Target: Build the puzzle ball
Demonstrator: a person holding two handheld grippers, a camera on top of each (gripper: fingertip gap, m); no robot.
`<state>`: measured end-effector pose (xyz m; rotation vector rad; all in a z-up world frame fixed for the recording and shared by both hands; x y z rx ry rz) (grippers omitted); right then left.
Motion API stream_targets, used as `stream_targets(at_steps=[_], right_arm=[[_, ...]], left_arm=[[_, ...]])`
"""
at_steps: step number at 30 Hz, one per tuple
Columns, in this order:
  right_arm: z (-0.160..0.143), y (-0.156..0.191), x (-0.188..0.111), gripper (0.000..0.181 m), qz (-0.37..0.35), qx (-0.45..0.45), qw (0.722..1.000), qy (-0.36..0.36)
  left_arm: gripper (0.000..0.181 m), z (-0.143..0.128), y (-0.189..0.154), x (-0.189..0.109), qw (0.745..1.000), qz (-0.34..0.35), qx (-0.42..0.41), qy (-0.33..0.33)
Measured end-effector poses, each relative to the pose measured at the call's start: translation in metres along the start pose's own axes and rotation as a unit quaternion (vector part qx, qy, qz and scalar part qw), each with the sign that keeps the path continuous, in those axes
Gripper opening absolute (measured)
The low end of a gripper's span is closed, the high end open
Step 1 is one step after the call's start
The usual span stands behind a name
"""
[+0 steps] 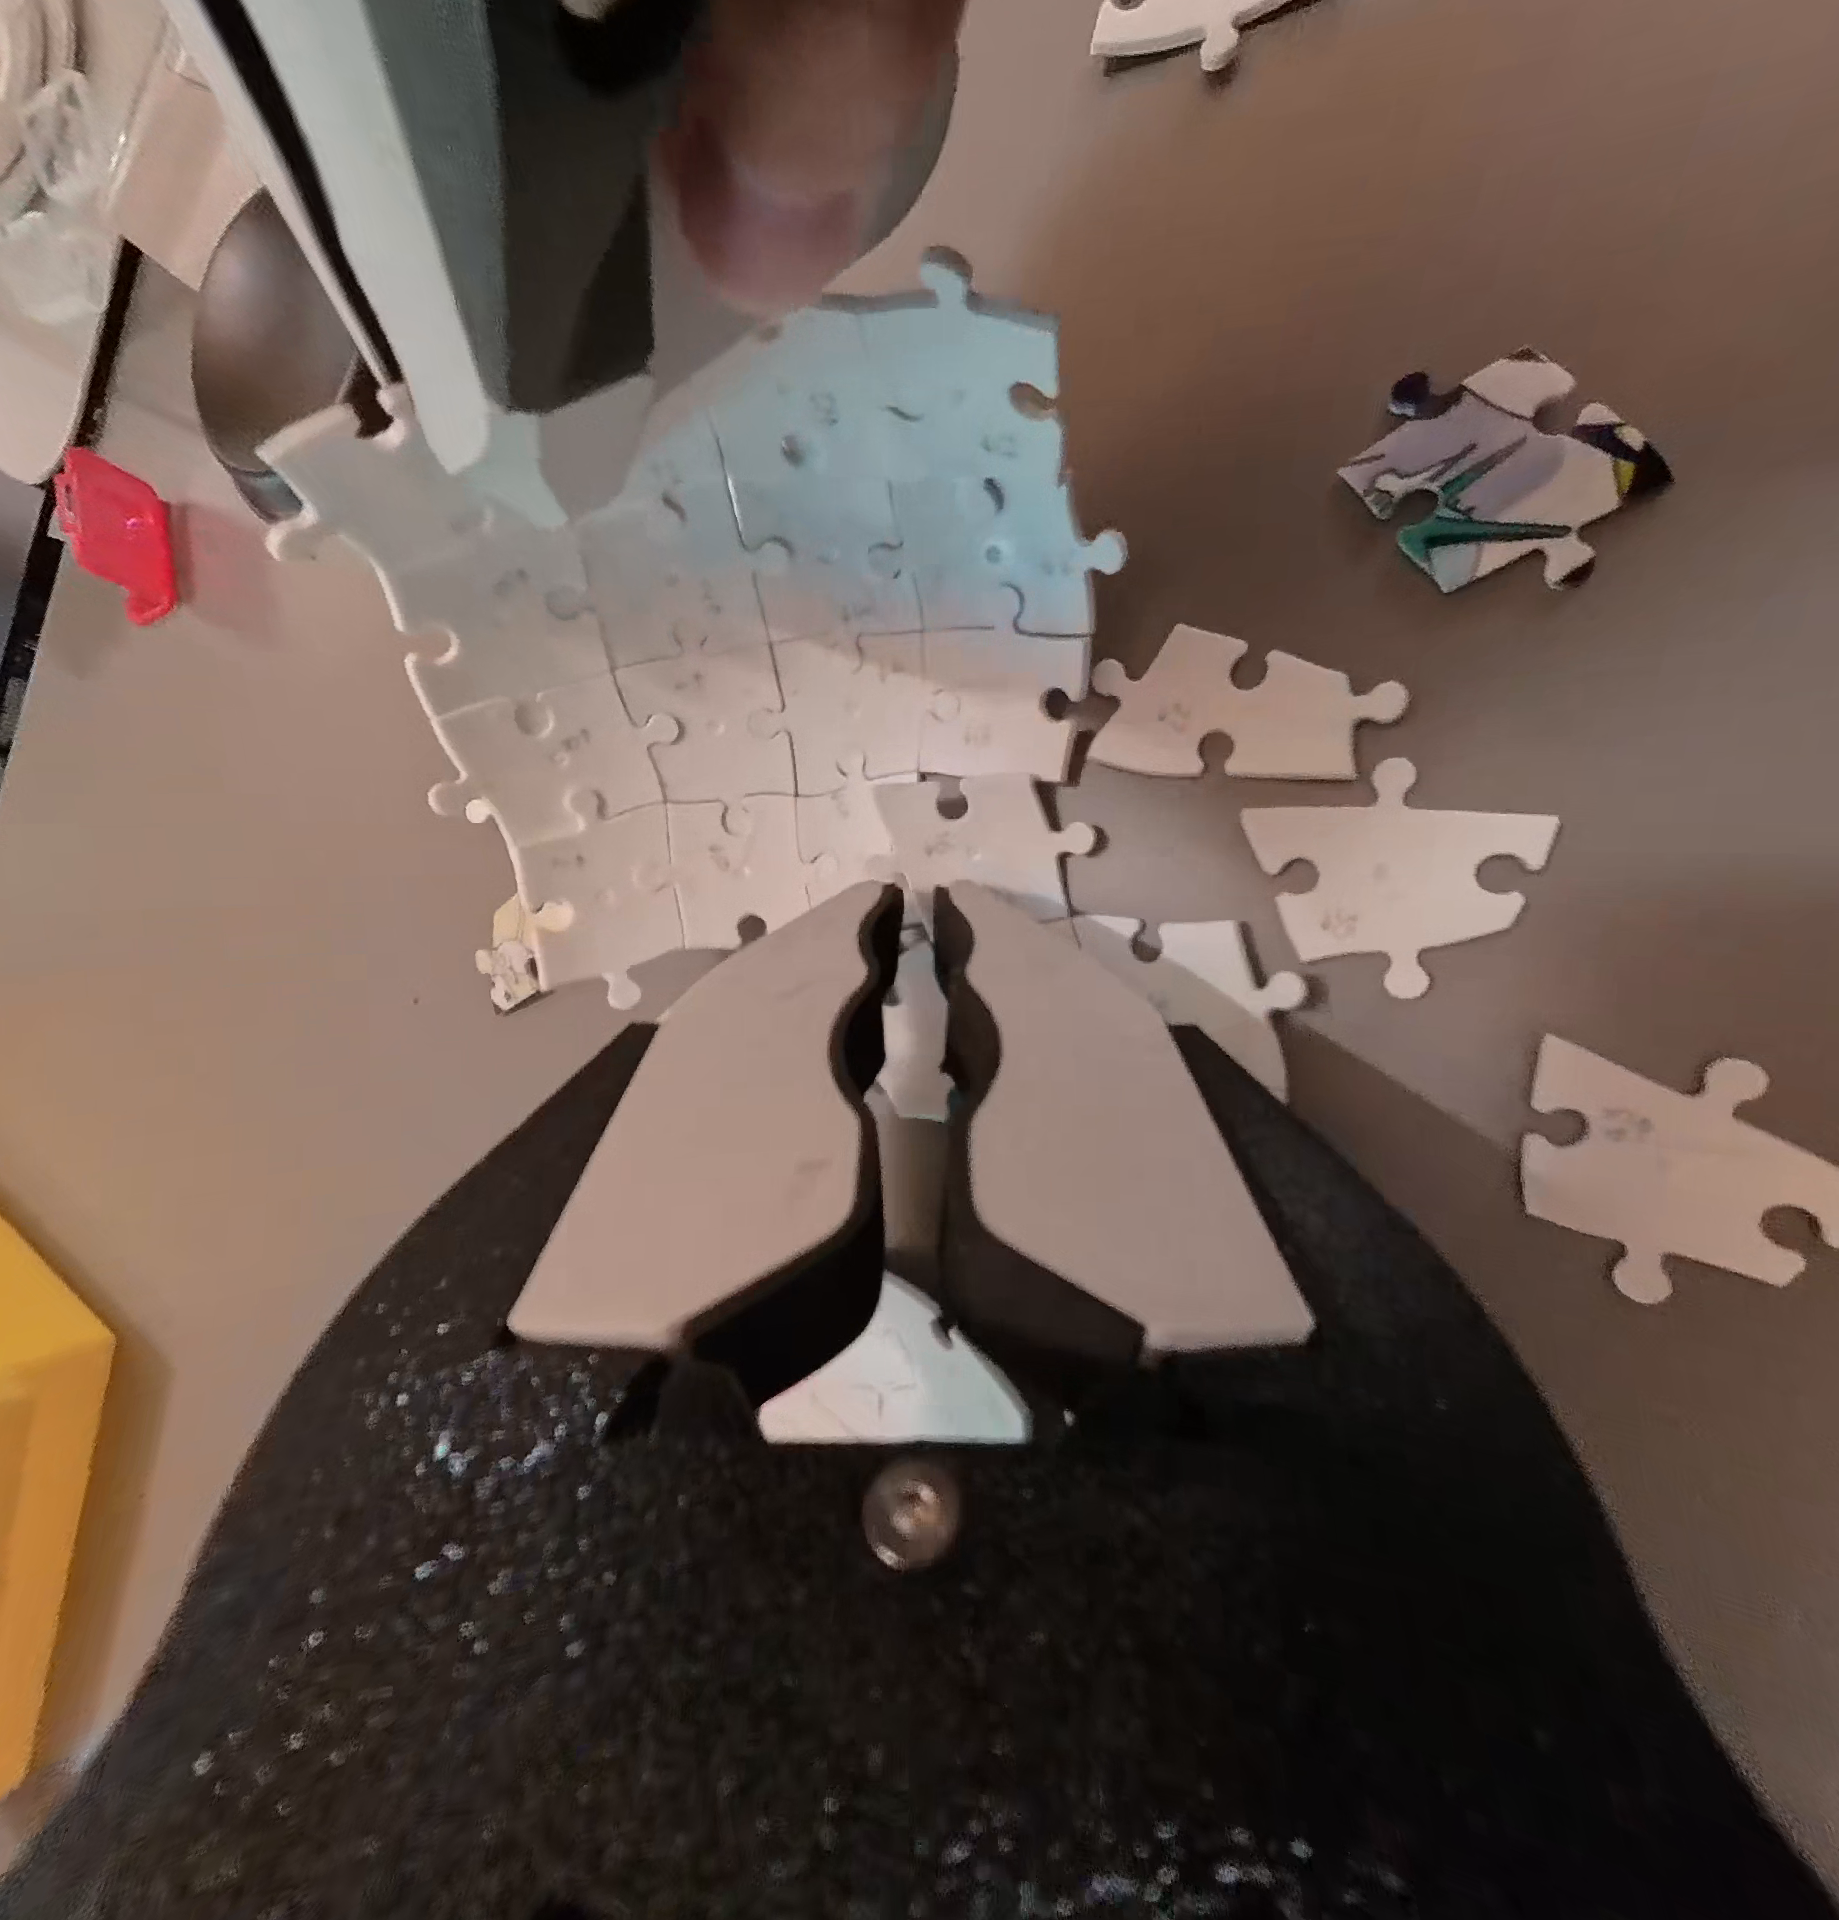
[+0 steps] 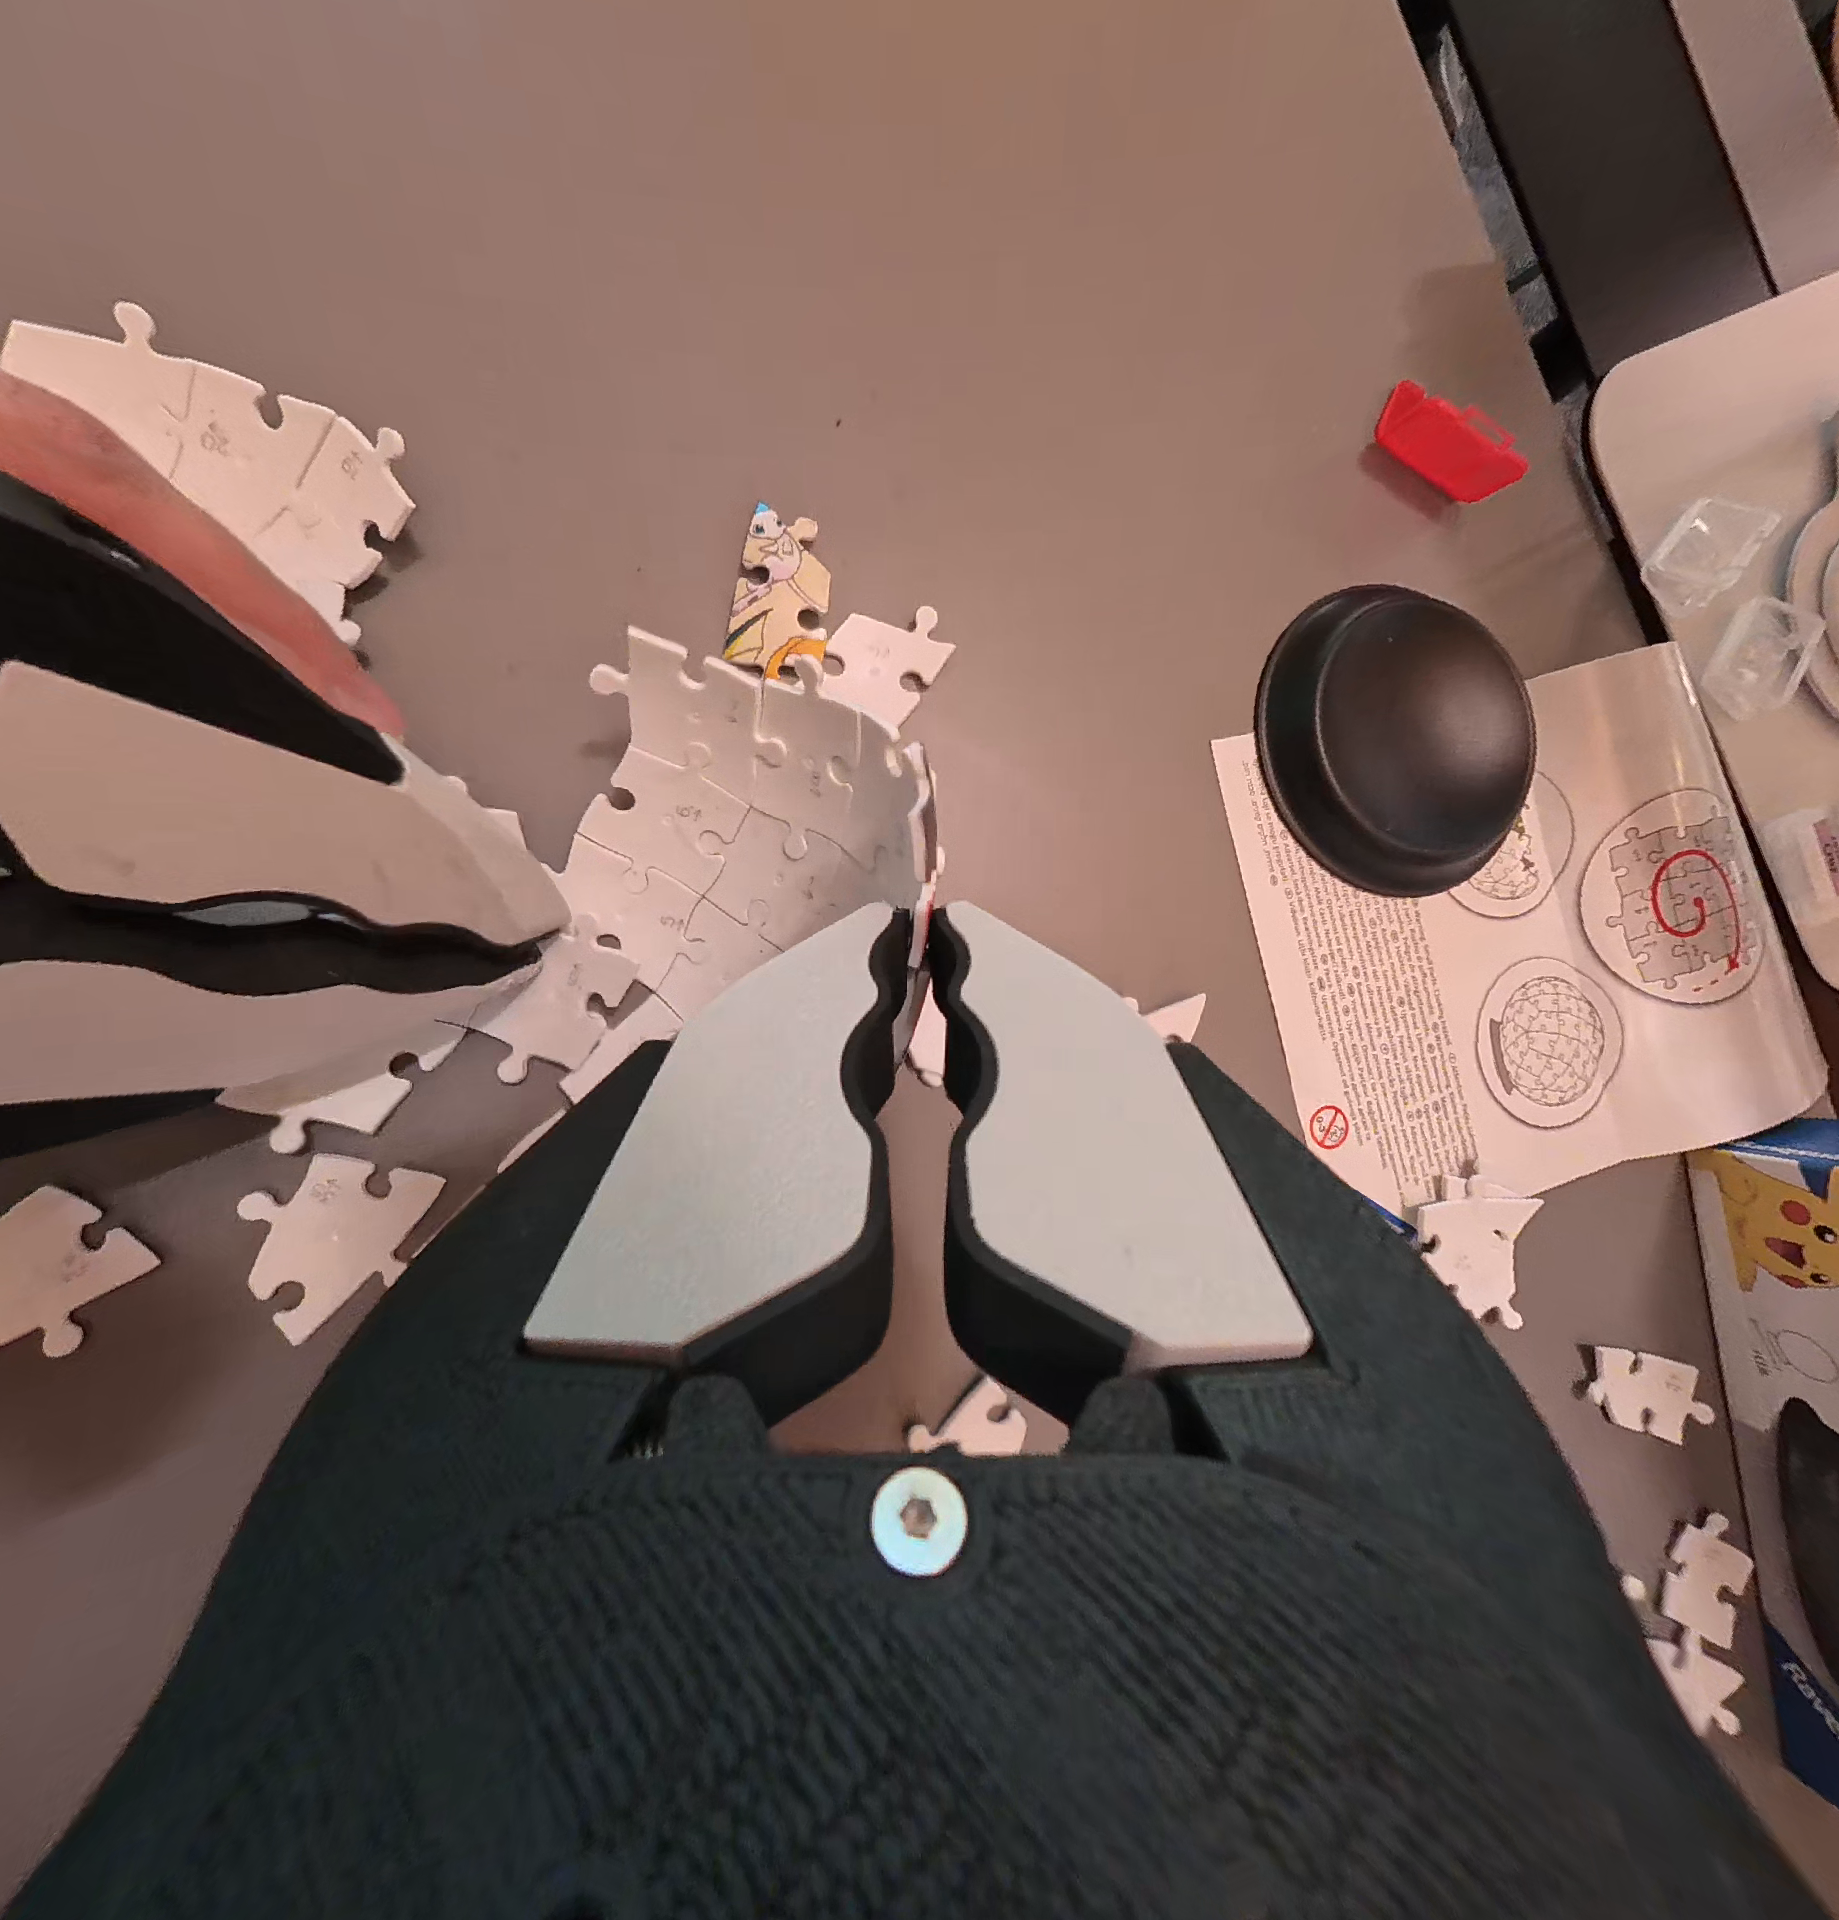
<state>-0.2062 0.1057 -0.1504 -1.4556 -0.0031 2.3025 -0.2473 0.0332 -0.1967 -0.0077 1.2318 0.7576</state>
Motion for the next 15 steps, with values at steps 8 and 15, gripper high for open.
stream_targets(at_steps=[8, 15], right_arm=[[-0.0054, -0.0004, 0.0011, 0.004, 0.002, -0.001, 0.999, -0.039], [-0.0081, -0.0028, 0.0019, 0.004, 0.017, 0.009, 0.998, -0.052]], left_arm=[[0.006, 0.0026, -0.0011, 0.0013, 0.995, -0.013, 0.101, 0.016], [0.007, 0.0053, 0.0034, 0.0023, 0.991, -0.009, 0.124, 0.042]])
Point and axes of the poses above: each gripper's, where its closed fingertips meet, x out along the fingers, z out of its top, y = z × x across the jaws, the point moved 3 cm from there along -x, back along the fingers, and after that the axes turned 9 degrees about y, right-handed, at the moved point
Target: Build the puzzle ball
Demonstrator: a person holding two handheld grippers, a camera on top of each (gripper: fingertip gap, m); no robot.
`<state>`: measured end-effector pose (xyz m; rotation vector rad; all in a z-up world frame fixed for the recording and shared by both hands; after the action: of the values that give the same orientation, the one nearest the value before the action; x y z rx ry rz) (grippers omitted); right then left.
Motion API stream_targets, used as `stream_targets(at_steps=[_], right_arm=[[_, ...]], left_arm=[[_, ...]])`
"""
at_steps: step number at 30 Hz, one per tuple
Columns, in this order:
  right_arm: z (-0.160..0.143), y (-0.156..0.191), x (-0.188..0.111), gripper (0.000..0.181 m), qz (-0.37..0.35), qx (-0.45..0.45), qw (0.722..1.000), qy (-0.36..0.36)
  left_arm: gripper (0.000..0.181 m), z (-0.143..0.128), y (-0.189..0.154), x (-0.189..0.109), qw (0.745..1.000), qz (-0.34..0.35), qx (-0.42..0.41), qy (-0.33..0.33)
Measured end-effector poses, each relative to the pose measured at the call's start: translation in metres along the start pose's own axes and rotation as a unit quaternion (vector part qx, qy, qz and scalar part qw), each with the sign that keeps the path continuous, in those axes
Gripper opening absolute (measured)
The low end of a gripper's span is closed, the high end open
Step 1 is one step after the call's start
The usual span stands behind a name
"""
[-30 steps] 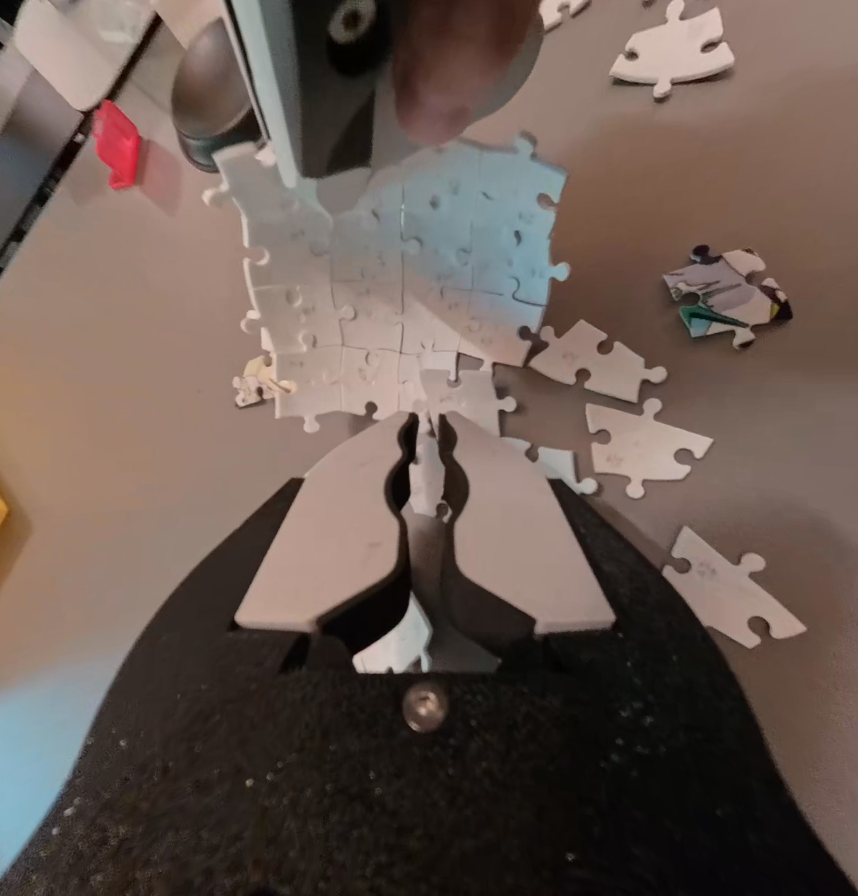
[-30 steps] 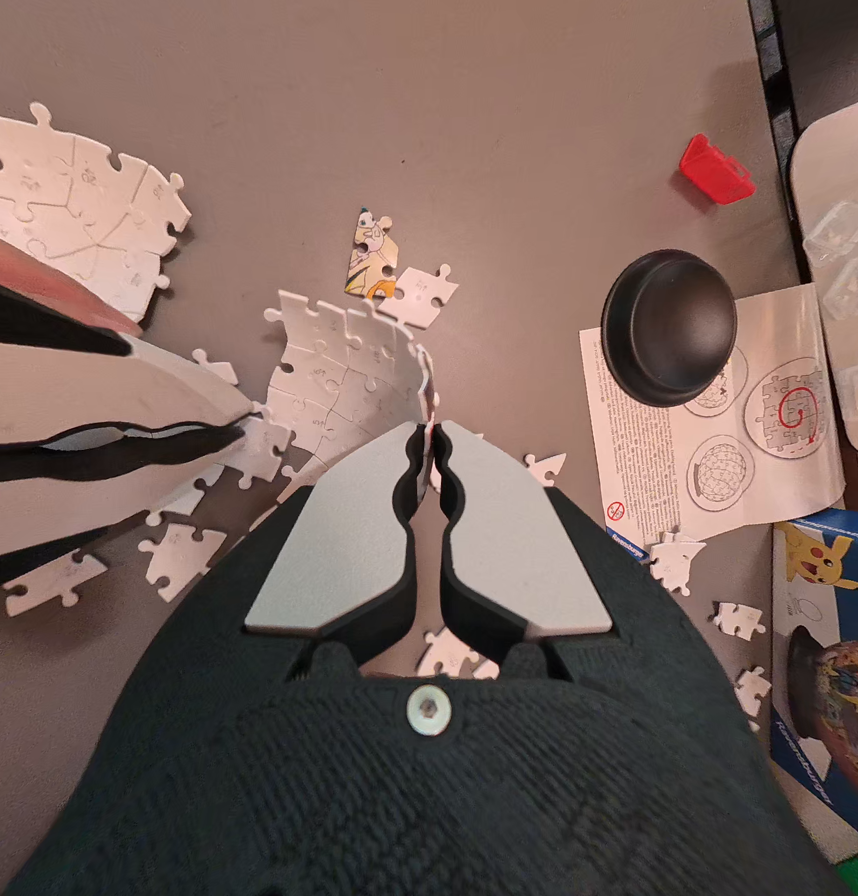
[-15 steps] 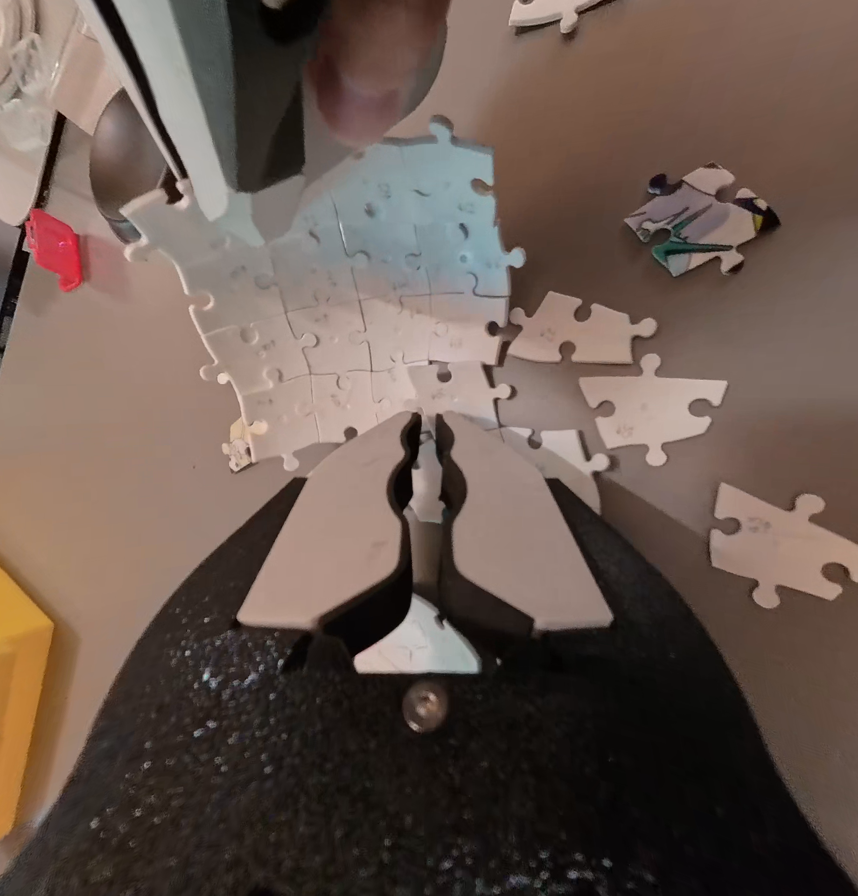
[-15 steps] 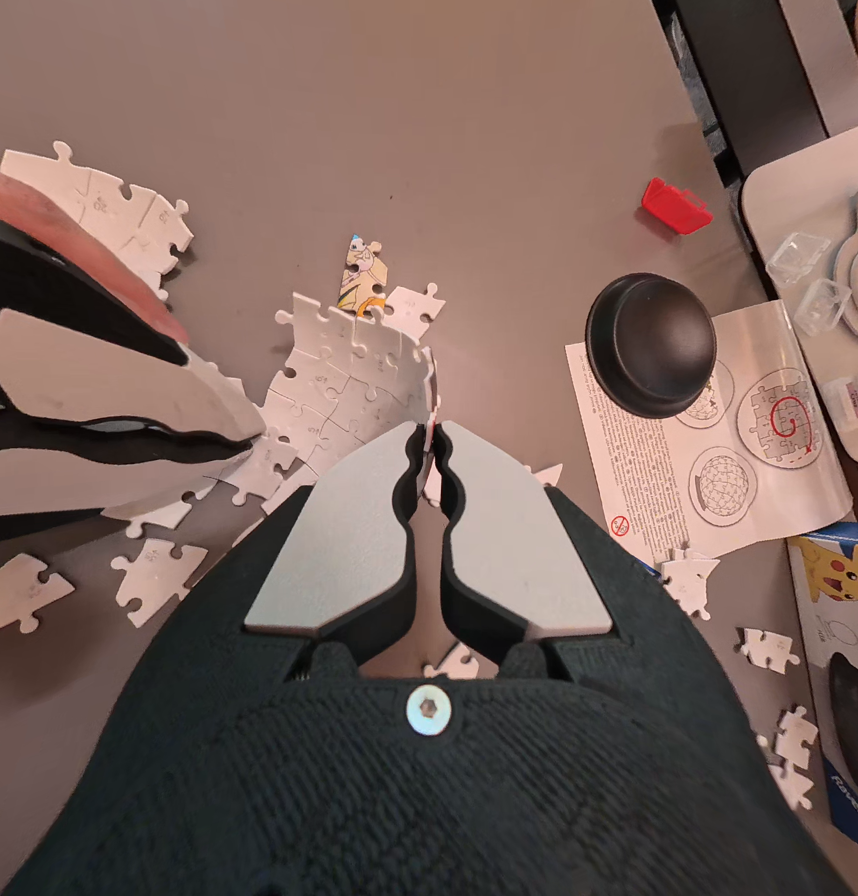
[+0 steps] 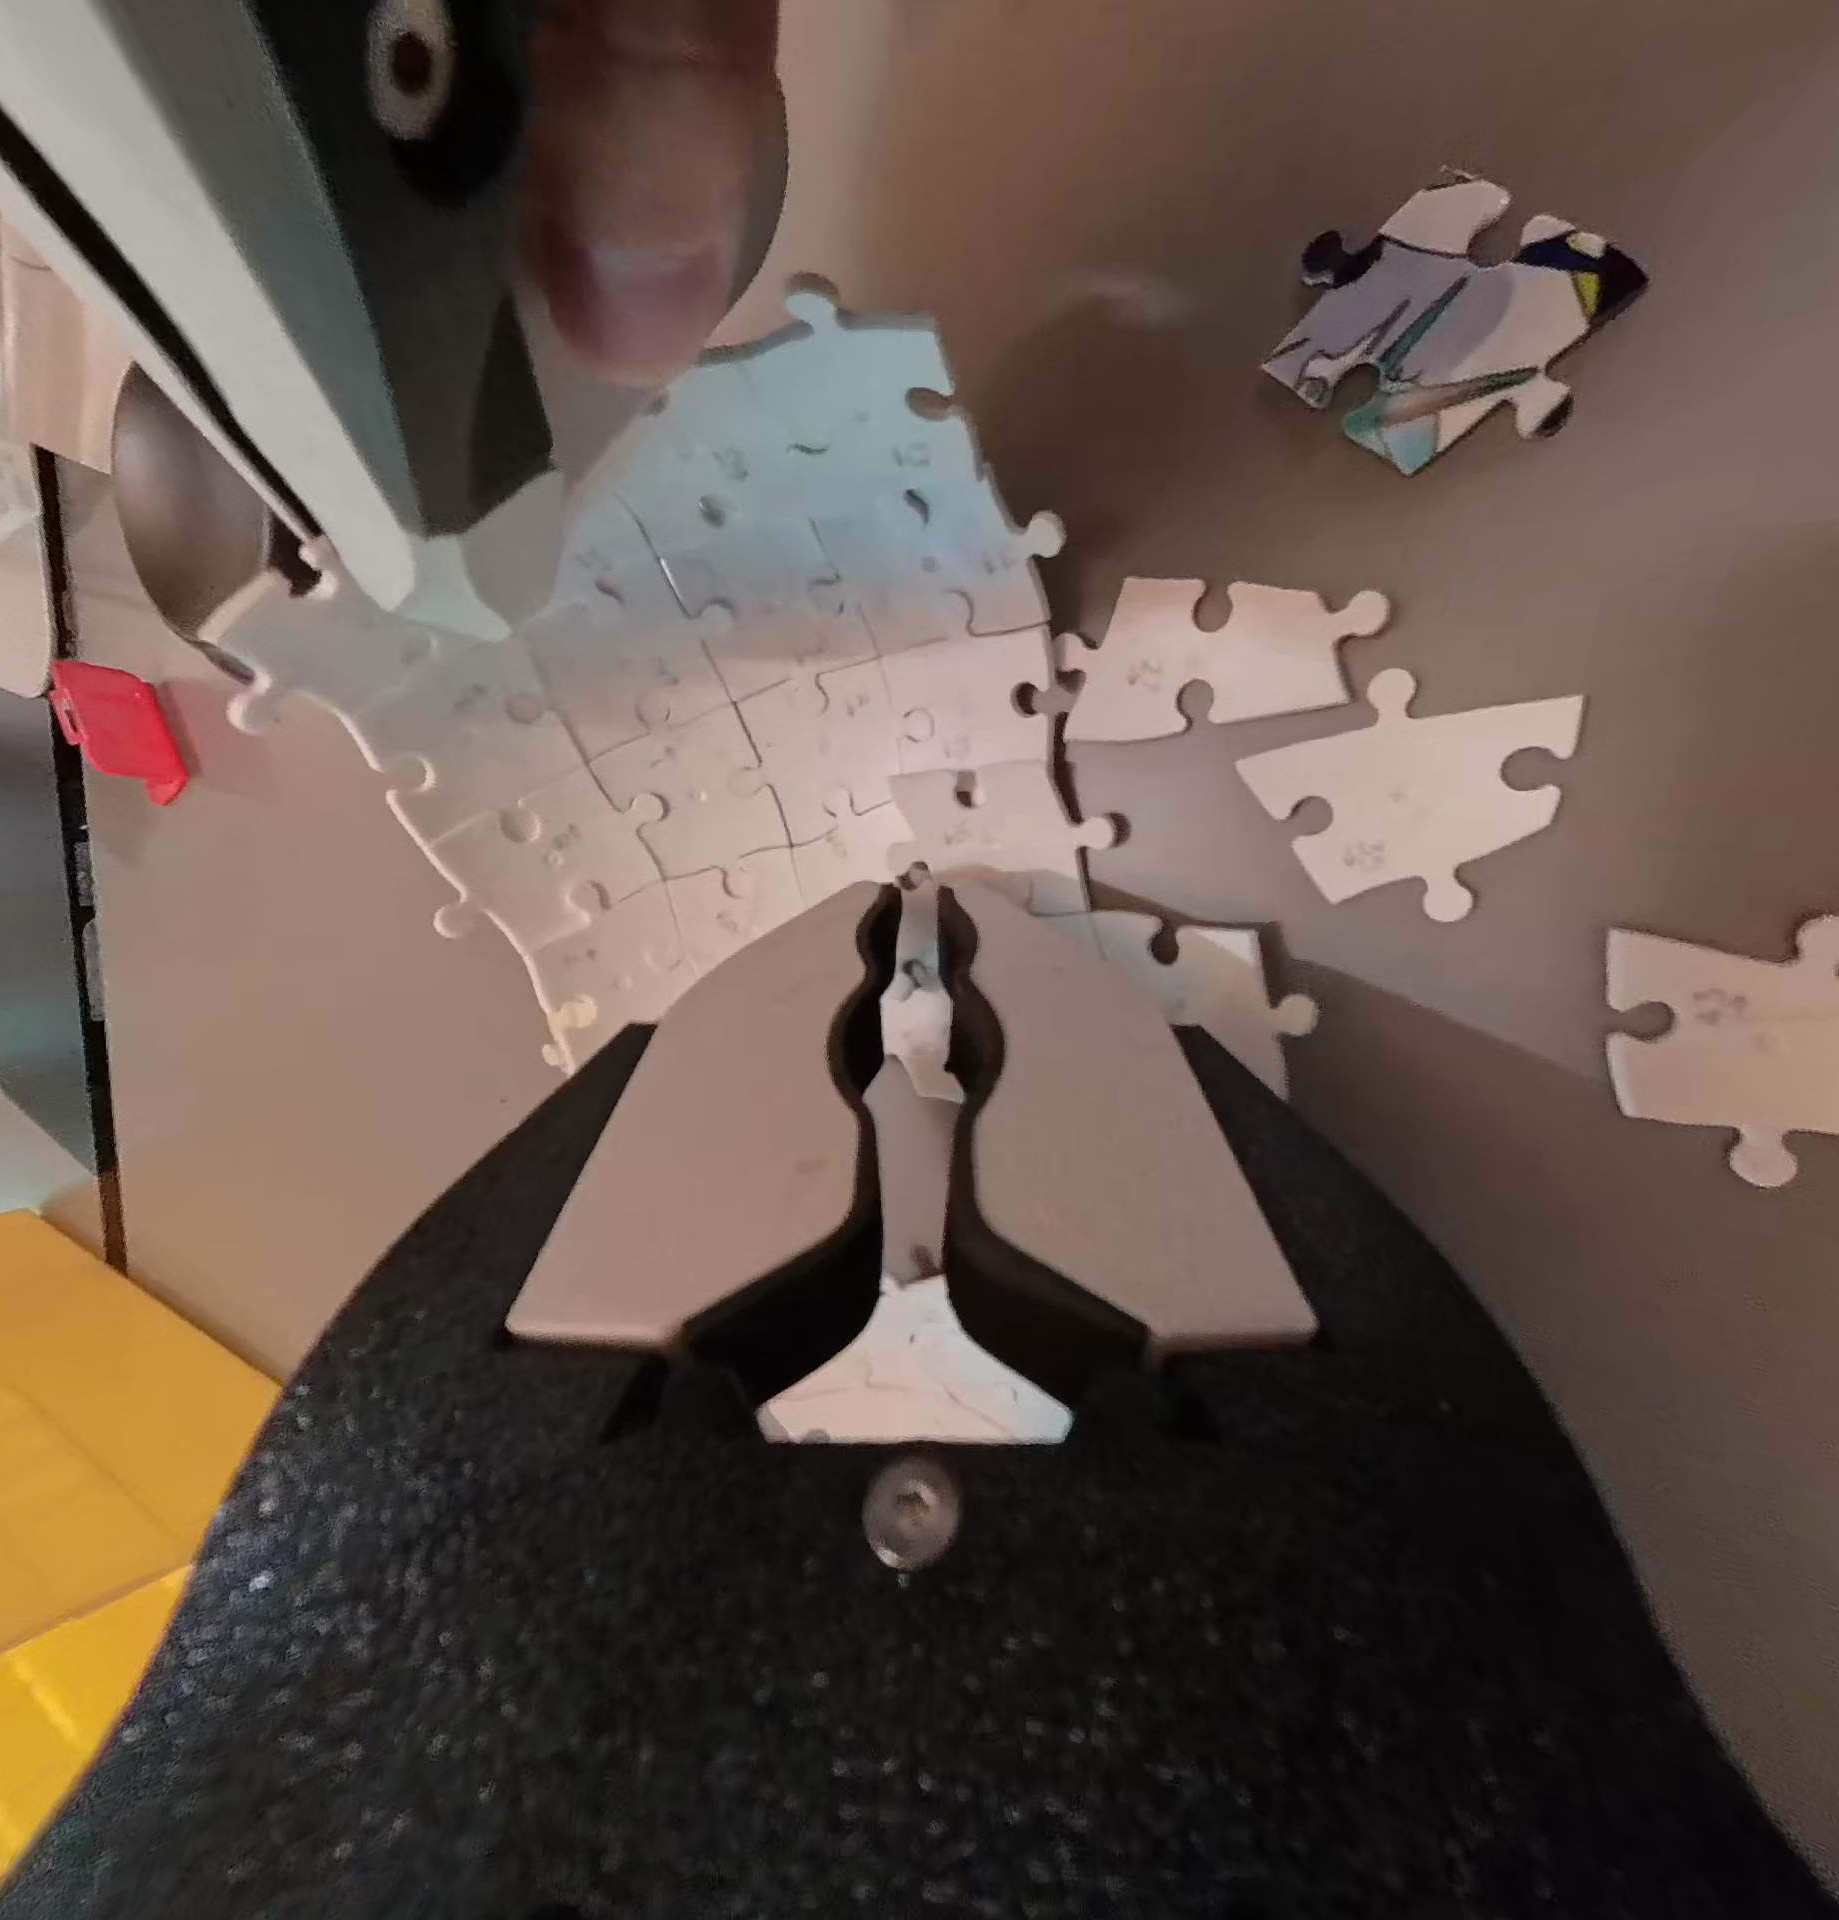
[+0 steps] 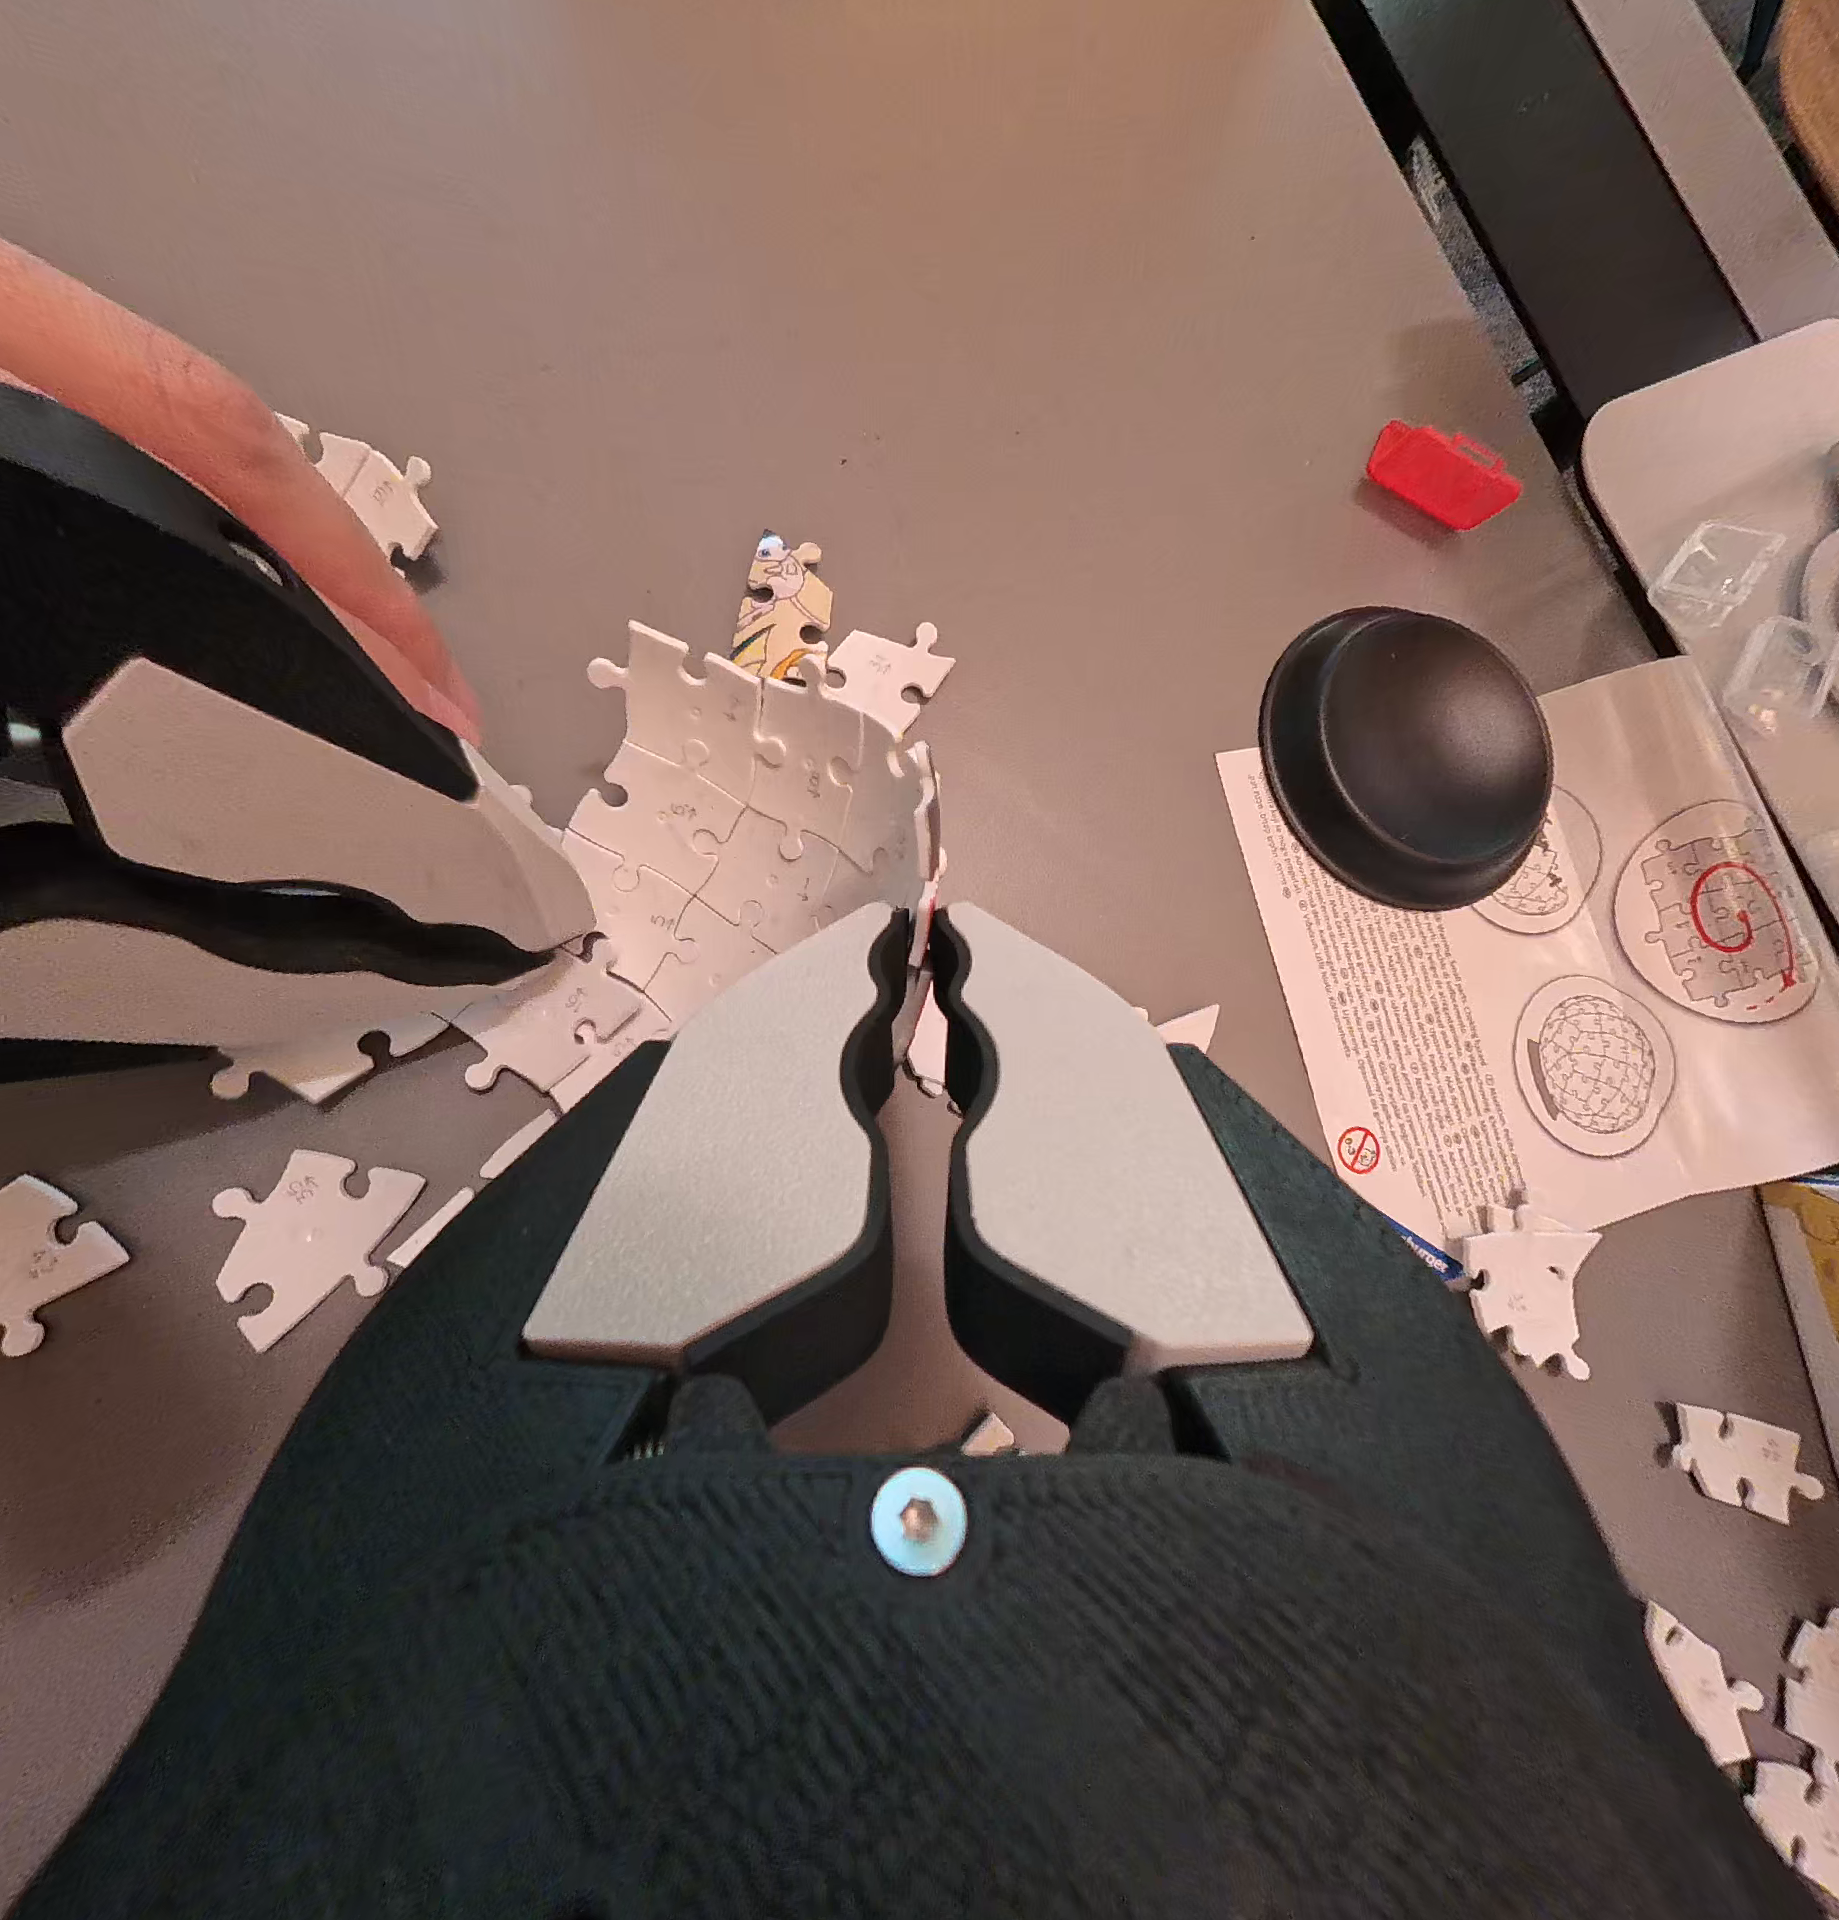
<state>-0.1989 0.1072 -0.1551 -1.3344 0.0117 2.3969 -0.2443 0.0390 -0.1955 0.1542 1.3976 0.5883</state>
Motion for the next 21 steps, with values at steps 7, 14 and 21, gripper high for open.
stream_targets(at_steps=[7, 14, 21], right_arm=[[0.000, 0.000, 0.000, 0.004, -0.003, -0.011, 1.000, 0.004], [0.006, 0.000, -0.001, 0.004, 0.008, -0.060, 0.998, 0.019], [0.019, 0.001, 0.007, 0.004, 0.020, -0.126, 0.990, 0.054]], left_arm=[[0.003, 0.012, -0.003, -0.003, 1.000, -0.020, -0.006, -0.010], [0.001, 0.009, -0.003, 0.004, 1.000, -0.017, -0.021, -0.006], [0.000, 0.005, -0.005, 0.003, 0.999, -0.004, -0.036, 0.009]])
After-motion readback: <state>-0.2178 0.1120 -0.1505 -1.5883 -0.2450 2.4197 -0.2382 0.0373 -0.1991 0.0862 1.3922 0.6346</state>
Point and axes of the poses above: each gripper's, where its closed fingertips meet, x out along the fingers, z out of its top, y = z × x across the jaws, the point moved 3 cm from there along -x, back along the fingers, and after that the axes turned 9 degrees about y, right-handed, at the moved point
